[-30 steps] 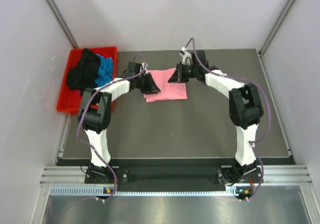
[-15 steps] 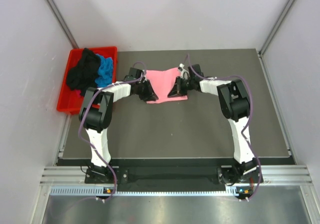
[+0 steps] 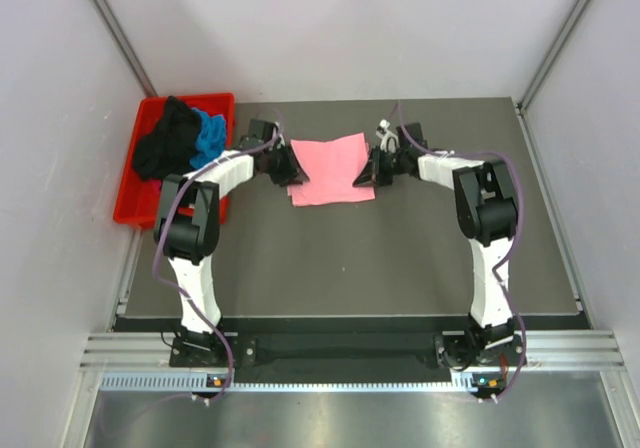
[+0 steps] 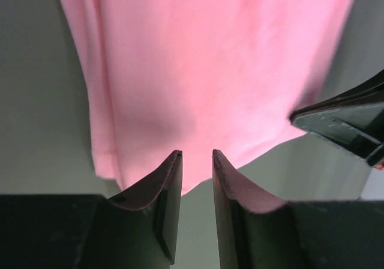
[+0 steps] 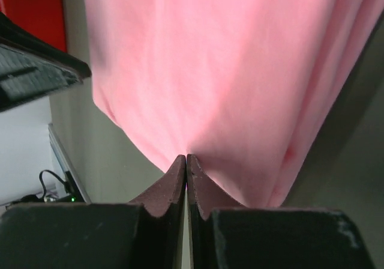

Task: Fold and stack the t-shirts
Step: Fold the tshirt

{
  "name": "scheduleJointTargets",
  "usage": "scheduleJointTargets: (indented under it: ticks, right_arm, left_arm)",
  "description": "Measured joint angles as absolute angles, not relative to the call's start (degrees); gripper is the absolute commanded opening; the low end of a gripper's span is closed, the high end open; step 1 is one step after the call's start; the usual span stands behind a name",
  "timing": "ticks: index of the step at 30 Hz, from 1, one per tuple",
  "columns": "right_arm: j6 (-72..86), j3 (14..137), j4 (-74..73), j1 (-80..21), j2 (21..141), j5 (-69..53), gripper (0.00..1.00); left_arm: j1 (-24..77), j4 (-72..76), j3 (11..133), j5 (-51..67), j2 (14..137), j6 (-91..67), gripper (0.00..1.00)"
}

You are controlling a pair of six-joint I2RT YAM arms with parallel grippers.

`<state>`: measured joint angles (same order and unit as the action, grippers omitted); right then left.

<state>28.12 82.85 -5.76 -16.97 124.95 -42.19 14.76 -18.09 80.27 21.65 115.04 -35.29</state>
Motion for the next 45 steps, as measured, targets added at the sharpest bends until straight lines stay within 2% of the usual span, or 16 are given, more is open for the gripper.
scheduleJointTargets:
  ticks: [7, 13, 21, 29, 34, 37, 40, 41, 45]
  right_arm:
    - [30.0, 96.9, -4.8, -15.2, 128.0, -42.5, 0.03]
    - [34.2, 102.7, 2.2, -14.2, 133.7, -41.6, 0.05]
    - [39.5, 106.2, 4.9, -10.1, 143.3, -35.9, 0.03]
    - [40.6, 106.3, 6.4, -7.8, 143.8, -32.7, 0.04]
    - [40.4, 106.0, 6.5, -7.8, 143.4, -32.3, 0.09]
    - [39.5, 103.4, 5.6, -7.8, 141.0, -31.1, 0.18]
    - [38.2, 101.5, 3.7, -7.9, 138.0, -30.5, 0.31]
    - [37.5, 100.9, 3.1, -8.0, 136.7, -30.3, 0.39]
    - [34.4, 99.2, 0.2, -8.7, 131.9, -29.6, 0.51]
  left_arm:
    - [9.8, -13.8, 94.7, 25.2, 119.9, -35.5, 0.33]
    - [7.9, -10.1, 103.3, 28.5, 130.7, -35.9, 0.33]
    - [6.9, -7.0, 104.5, 27.8, 137.0, -37.4, 0.33]
    - [4.8, -5.1, 104.5, 26.3, 137.4, -38.7, 0.34]
    - [4.4, -5.4, 105.3, 27.6, 137.5, -38.9, 0.37]
    - [4.5, -6.1, 106.0, 28.3, 137.3, -38.7, 0.38]
    - [4.6, -8.2, 106.0, 28.7, 136.0, -37.9, 0.38]
    - [4.6, -9.3, 106.0, 28.6, 135.2, -37.5, 0.39]
    - [4.6, -14.3, 105.7, 27.6, 131.0, -35.5, 0.38]
